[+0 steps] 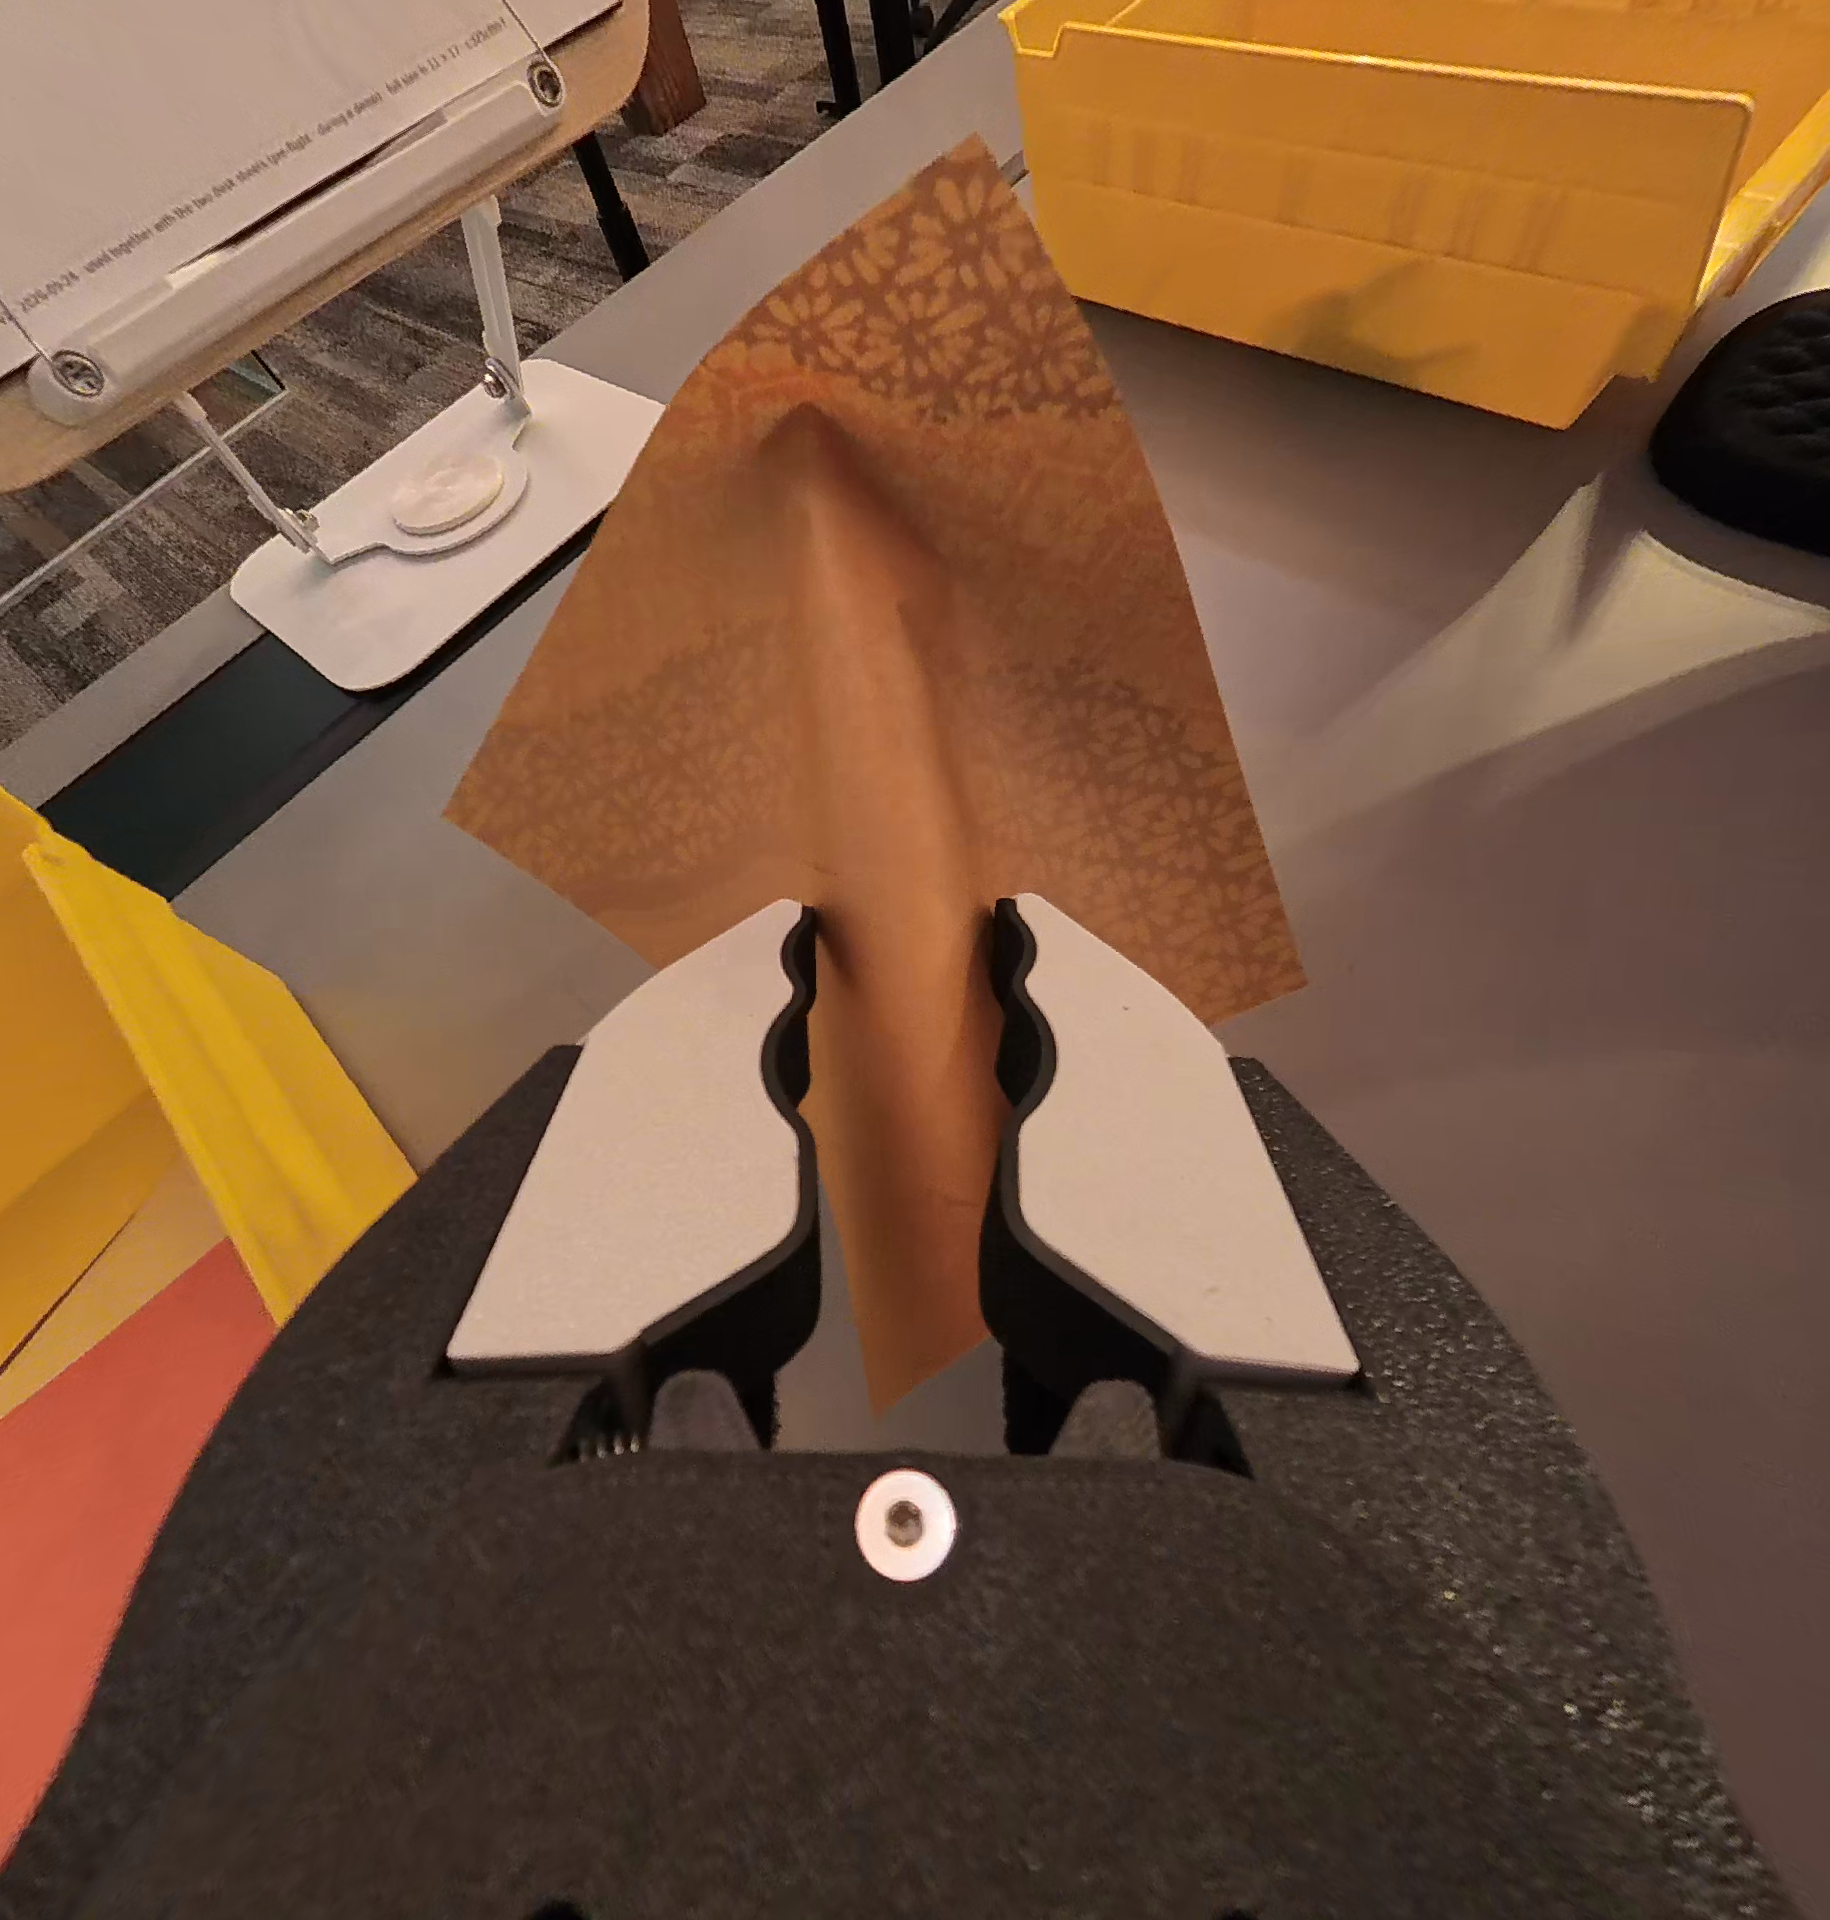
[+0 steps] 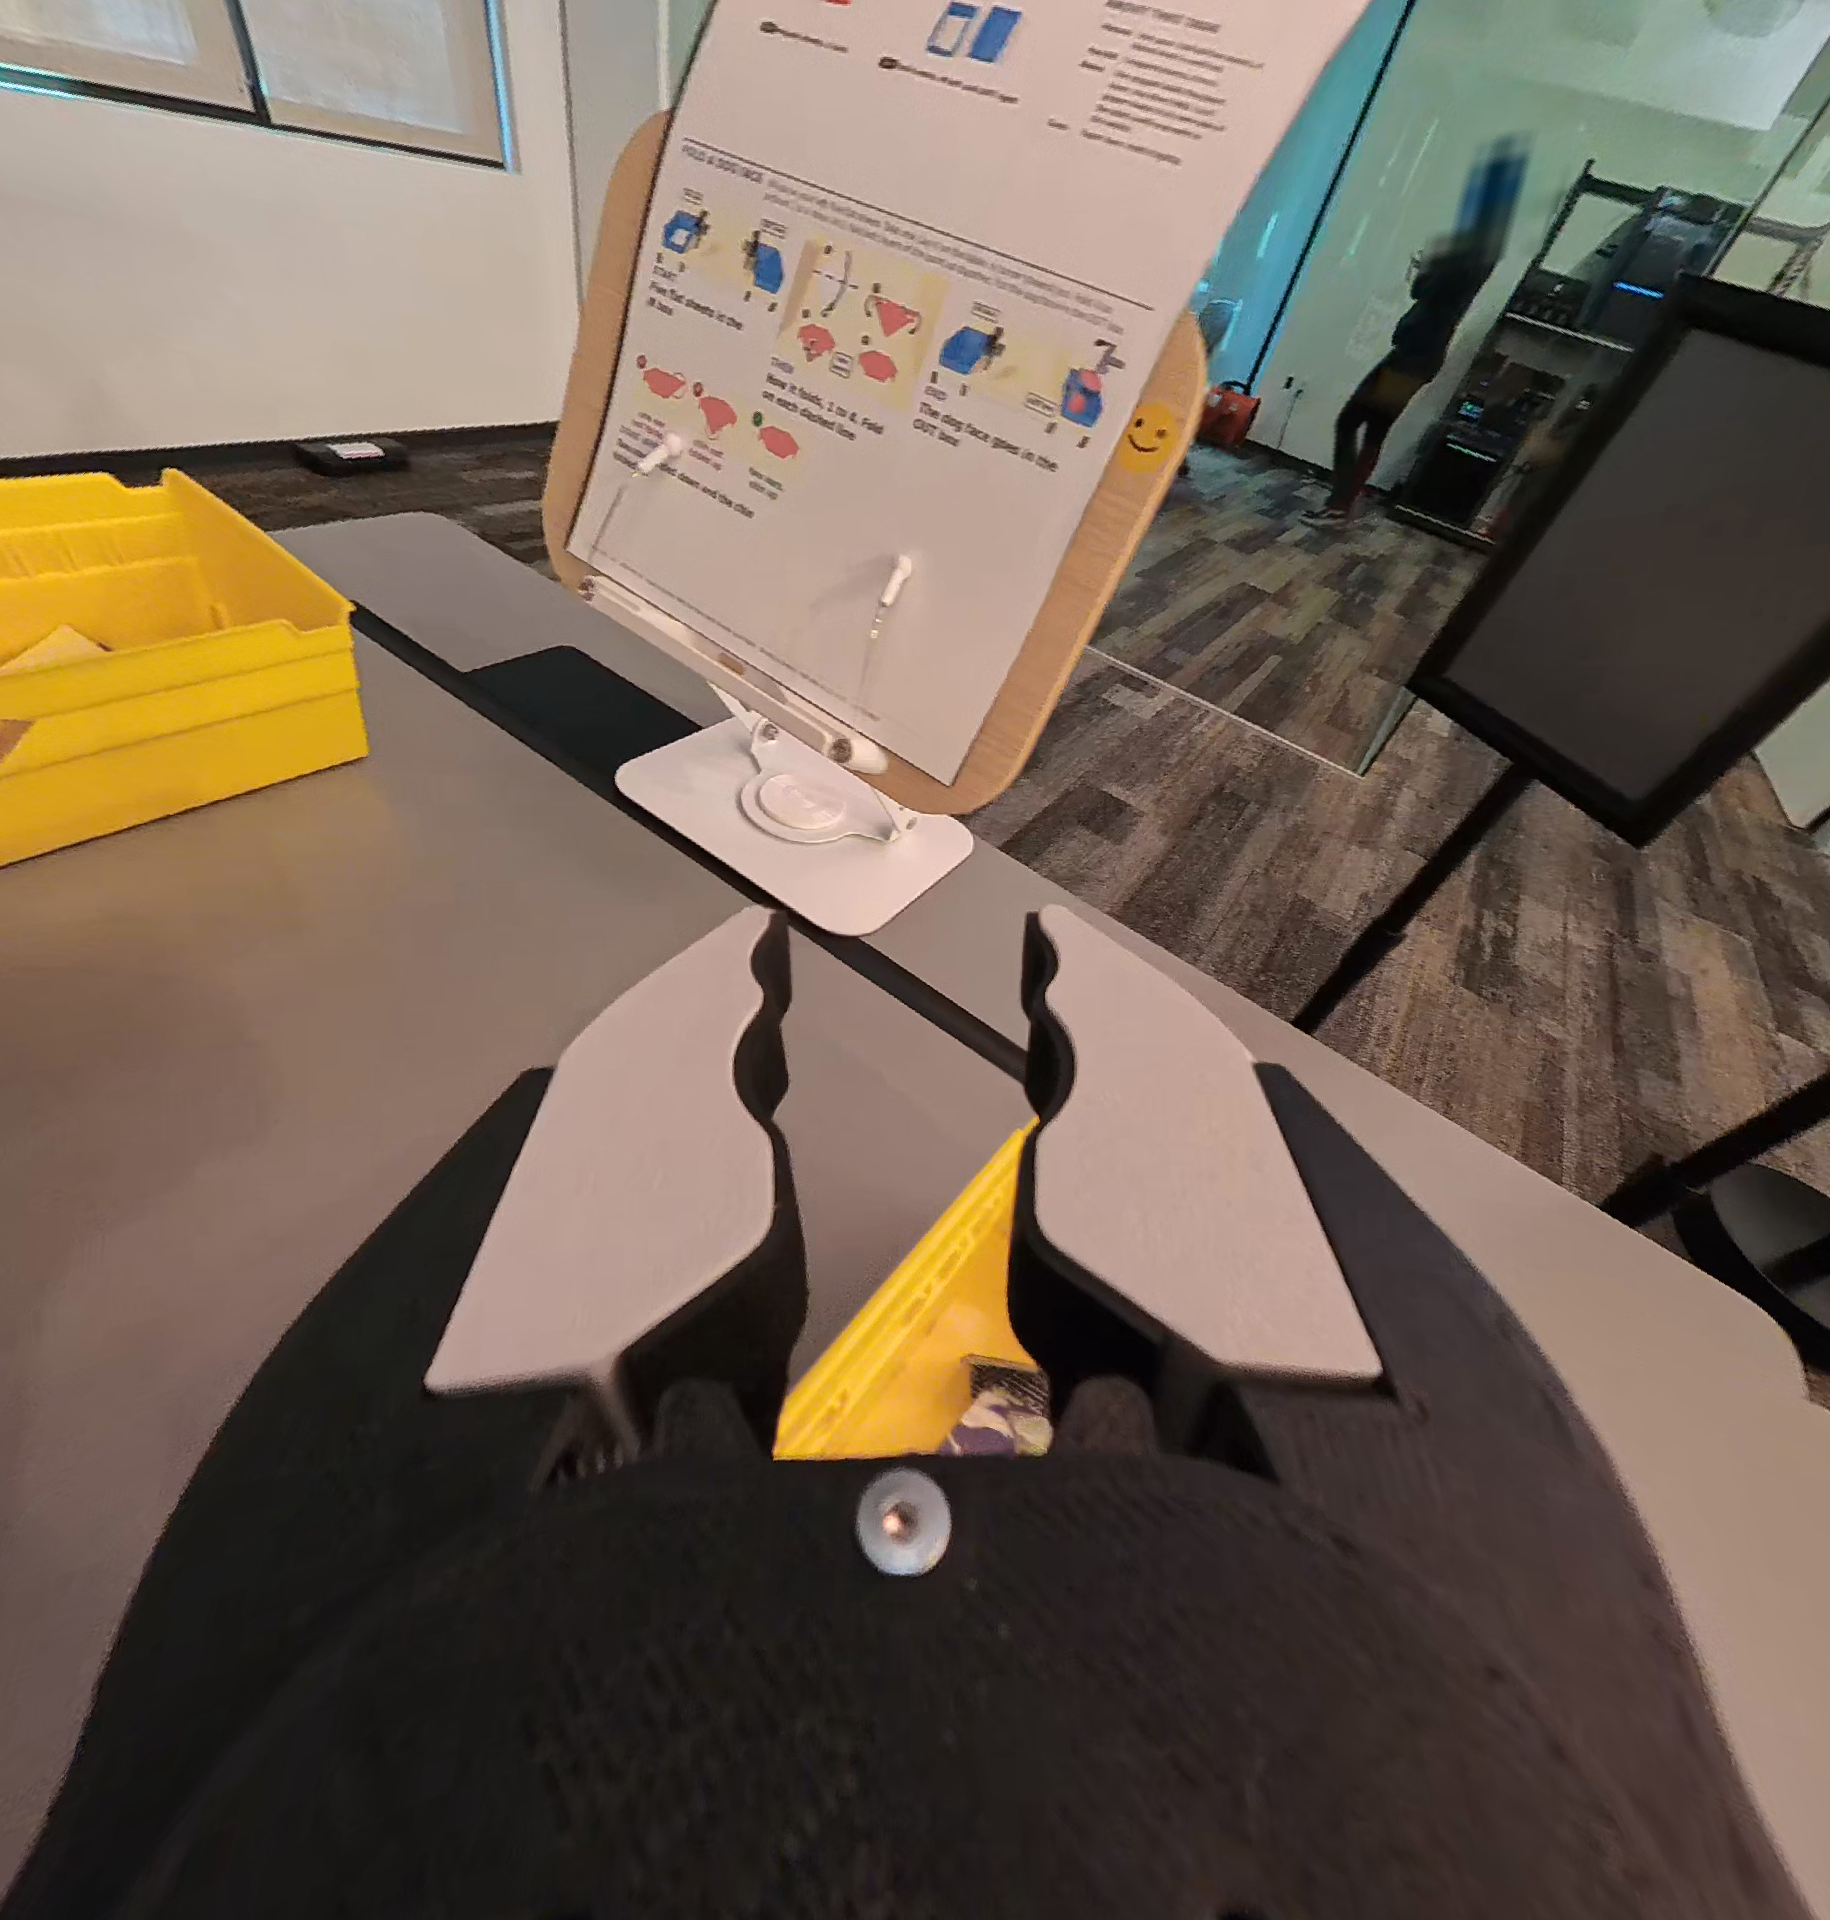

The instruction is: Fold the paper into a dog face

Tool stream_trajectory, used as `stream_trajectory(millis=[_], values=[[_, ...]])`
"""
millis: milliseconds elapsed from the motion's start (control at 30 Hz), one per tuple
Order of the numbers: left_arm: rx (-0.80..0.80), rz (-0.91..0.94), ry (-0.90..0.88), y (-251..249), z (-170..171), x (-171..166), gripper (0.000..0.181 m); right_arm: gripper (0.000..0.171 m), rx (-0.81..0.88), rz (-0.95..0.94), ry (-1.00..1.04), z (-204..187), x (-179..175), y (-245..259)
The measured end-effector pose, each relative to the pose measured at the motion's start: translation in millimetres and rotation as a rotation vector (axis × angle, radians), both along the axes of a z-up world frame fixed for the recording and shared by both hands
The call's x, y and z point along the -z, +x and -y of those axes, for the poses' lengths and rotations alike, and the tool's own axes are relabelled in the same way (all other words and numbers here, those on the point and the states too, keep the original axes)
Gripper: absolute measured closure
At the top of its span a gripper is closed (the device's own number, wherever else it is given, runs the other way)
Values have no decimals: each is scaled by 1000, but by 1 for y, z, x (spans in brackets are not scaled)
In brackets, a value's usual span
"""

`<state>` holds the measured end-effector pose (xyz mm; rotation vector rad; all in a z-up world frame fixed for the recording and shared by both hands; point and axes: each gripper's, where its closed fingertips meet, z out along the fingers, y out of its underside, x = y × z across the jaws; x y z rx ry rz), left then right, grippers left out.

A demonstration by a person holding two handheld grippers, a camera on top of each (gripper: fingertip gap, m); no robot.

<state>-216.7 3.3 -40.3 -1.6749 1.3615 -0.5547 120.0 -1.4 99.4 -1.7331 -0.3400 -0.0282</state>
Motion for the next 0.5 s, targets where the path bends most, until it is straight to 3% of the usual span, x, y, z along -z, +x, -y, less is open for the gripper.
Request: stream_trajectory(millis=[333, 500], values=[[19, 1, 27, -9, 14, -5, 149, 127, -230, -53, -23, 10, -6, -88], [16, -1, 34, -12, 16, 1, 149, 127, -360, -164, -65, 19, 32, -136]])
